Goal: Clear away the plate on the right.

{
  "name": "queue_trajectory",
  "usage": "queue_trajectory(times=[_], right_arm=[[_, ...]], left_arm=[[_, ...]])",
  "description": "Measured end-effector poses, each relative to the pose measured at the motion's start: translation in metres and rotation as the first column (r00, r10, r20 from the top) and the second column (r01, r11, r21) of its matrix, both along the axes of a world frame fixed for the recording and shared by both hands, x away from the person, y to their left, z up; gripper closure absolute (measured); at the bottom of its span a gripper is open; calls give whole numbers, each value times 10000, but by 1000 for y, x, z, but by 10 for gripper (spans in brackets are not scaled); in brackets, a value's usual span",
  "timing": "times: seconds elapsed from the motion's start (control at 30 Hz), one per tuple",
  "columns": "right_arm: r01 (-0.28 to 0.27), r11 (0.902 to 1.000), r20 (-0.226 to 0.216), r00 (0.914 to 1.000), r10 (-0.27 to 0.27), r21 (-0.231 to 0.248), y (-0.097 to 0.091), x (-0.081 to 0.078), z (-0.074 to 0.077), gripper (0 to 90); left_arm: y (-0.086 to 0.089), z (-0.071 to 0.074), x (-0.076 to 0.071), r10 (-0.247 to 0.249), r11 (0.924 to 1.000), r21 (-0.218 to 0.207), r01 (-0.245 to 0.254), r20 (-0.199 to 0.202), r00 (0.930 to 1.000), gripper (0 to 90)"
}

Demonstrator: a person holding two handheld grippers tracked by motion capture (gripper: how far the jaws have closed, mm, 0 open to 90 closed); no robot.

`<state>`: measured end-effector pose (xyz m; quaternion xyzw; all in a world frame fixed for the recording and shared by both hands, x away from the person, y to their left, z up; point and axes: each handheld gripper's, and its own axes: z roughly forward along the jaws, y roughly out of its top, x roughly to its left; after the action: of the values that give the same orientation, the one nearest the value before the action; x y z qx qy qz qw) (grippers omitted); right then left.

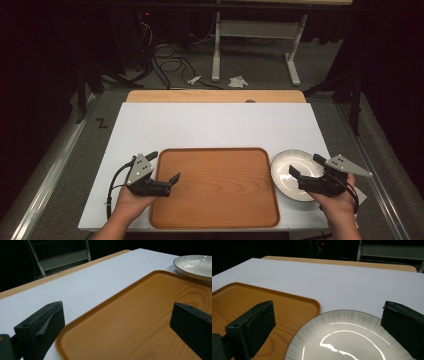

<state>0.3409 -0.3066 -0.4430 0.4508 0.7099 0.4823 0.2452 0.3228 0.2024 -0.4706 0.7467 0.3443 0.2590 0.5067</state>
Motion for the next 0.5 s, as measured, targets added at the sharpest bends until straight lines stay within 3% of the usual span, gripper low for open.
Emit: queue_trajectory(times=[0.2,0.5], right_arm=[[457,9989,-152,9988,-456,97,-14,-2,-2,0],[1081,9936,-729,9917,-1056,318,-37,-1,-8,0]], left_arm=[[-3,0,4,-29,10000,-46,29,-35,10000,6],[-4,1,5,-90,9999,-115,90,-3,10000,7]])
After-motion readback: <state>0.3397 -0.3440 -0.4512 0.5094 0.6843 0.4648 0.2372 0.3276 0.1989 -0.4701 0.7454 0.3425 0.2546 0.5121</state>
